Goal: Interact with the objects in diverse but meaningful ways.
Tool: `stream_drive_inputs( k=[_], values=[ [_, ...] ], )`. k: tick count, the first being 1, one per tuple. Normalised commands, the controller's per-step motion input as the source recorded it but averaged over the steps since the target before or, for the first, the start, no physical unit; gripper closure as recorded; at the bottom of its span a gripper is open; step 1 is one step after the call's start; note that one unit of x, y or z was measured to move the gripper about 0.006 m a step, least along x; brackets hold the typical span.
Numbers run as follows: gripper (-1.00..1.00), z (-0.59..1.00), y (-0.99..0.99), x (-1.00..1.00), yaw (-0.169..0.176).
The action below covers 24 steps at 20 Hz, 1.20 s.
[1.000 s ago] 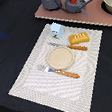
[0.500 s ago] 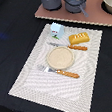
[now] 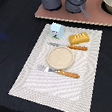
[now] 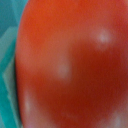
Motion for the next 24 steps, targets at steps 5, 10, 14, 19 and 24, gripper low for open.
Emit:
stream_drive_inputs(
  k=[5, 10, 14, 19, 24],
  values=[
    [-1.0, 0.52, 0.21, -0.03, 0.0],
    [-1.0, 0.59, 0.26, -0.04, 0.0],
    [-1.0, 0.74, 0.28, -0.02, 0.0],
    [-1.0, 1.0, 0.01, 0.08, -0.023],
    [-1.0, 0.69, -0.55, 0.35, -0.094]
  ],
)
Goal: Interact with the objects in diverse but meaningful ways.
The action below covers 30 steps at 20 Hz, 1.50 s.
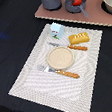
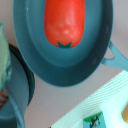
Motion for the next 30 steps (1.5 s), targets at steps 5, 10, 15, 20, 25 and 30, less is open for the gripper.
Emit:
stream_drive_inputs(
  k=[5, 10, 15, 20, 25, 30],
  values=[
    [-1.0, 0.22, -0.66, 0.31, -0.103],
    [-1.0, 0.0, -0.64, 0.24, -0.126],
    [-1.0, -0.06, -0.63, 0.18, -0.138],
    [-1.0, -0.03, -0.71, 0.1, -0.11],
    [-1.0, 0.03, -0.42, 0.35, -0.098],
    [-1.0, -0.01, -0.16, 0.55, -0.043]
  ],
)
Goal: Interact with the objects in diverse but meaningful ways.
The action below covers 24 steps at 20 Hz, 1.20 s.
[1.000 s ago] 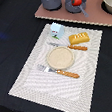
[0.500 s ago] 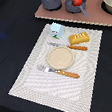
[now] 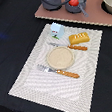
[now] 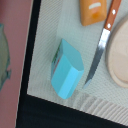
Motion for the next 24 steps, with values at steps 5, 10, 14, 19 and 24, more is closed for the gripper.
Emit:
stream_drive_inputs(
  k=[5, 10, 14, 19, 24],
  values=[
    [-1.0, -0.22, 0.01, 0.54, -0.002],
    [-1.0, -0.31, 0.0, 0.4, 0.0],
    [-1.0, -0.37, -0.13, 0.35, 0.0],
    [-1.0, -0.28, -0.32, 0.3, 0.0],
    [-1.0, -0.22, -0.4, 0.23, -0.003]
  ],
)
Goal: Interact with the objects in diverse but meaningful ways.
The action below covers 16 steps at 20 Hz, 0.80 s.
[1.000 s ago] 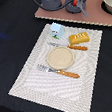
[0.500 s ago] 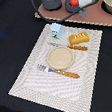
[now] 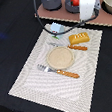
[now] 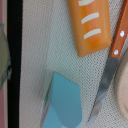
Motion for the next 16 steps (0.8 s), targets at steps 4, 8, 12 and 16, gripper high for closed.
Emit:
stream_drive_inputs(
  k=[4, 8, 12, 16],
  values=[
    [-1.0, -0.21, -0.29, 0.27, -0.004],
    [-1.0, -0.36, -0.04, 0.06, 0.002],
    [-1.0, -0.35, 0.0, 0.0, 0.004],
    [-1.0, -0.36, 0.02, -0.01, 0.011]
  ],
)
